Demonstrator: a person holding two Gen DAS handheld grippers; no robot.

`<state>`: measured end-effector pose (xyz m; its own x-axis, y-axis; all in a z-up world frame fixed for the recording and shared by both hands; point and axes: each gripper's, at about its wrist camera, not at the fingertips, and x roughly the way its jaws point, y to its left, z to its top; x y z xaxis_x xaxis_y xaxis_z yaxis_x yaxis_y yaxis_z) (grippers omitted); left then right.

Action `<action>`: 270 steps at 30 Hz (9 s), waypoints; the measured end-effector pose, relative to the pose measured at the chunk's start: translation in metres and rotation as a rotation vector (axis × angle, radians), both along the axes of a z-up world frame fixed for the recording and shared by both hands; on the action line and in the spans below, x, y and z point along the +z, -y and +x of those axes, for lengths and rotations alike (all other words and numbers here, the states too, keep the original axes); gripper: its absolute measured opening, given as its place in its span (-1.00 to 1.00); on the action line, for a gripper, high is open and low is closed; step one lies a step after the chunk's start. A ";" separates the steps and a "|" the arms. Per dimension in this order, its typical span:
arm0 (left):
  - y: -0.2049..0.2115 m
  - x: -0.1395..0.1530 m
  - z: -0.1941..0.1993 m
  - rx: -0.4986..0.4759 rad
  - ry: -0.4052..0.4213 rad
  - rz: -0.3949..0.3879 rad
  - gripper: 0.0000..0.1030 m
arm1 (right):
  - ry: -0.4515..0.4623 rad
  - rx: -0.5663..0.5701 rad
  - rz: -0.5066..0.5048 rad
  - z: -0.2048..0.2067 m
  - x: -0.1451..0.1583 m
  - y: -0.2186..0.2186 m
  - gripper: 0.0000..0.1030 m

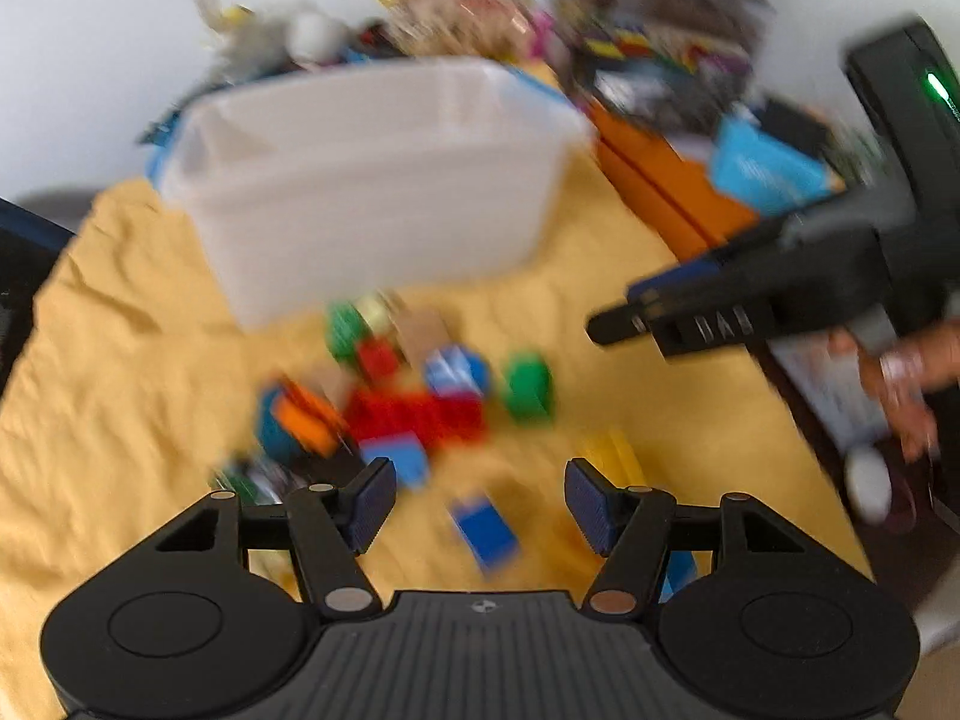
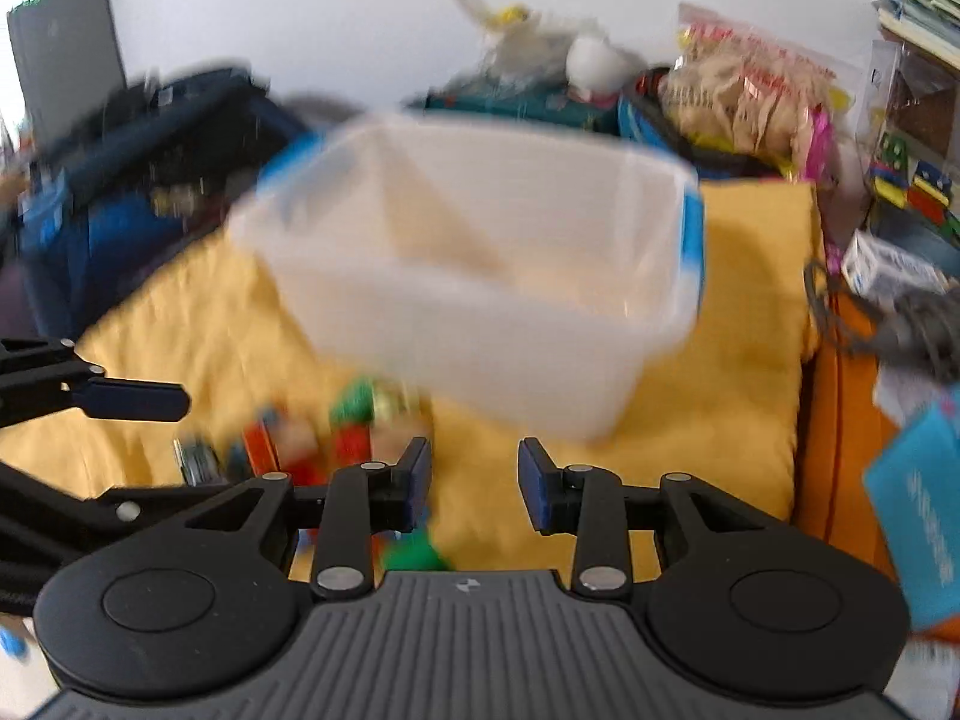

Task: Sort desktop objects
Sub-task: 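Move both open tools back to the brick pile on the blanket, then grasp the long blue brick with the right tool while the left tool grasps the small yellow brick, then carry both bricks over the bin and open both tools to drop them, then grasp the dark blue curved brick with the left tool while the right tool grasps the long yellow brick, then carry both bricks over the bin and open both tools to drop them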

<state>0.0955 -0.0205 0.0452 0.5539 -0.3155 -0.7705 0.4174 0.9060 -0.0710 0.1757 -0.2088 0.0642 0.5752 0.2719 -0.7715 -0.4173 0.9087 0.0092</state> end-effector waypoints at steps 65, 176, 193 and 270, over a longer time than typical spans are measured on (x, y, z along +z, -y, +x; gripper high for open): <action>0.069 -0.030 -0.034 -0.390 0.125 0.227 0.08 | -0.153 -0.079 -0.109 -0.086 -0.062 0.022 -0.44; 0.022 -0.043 0.008 -0.014 -0.036 0.001 -0.21 | -0.081 -0.131 0.037 -0.050 -0.033 0.020 -0.23; 0.029 -0.045 0.005 0.048 -0.104 -0.038 -0.17 | -0.139 -0.107 0.025 -0.050 -0.054 0.007 -0.22; -0.014 0.016 -0.008 -0.028 0.053 -0.057 -0.25 | -0.075 0.048 -0.036 -0.081 -0.049 0.002 -0.45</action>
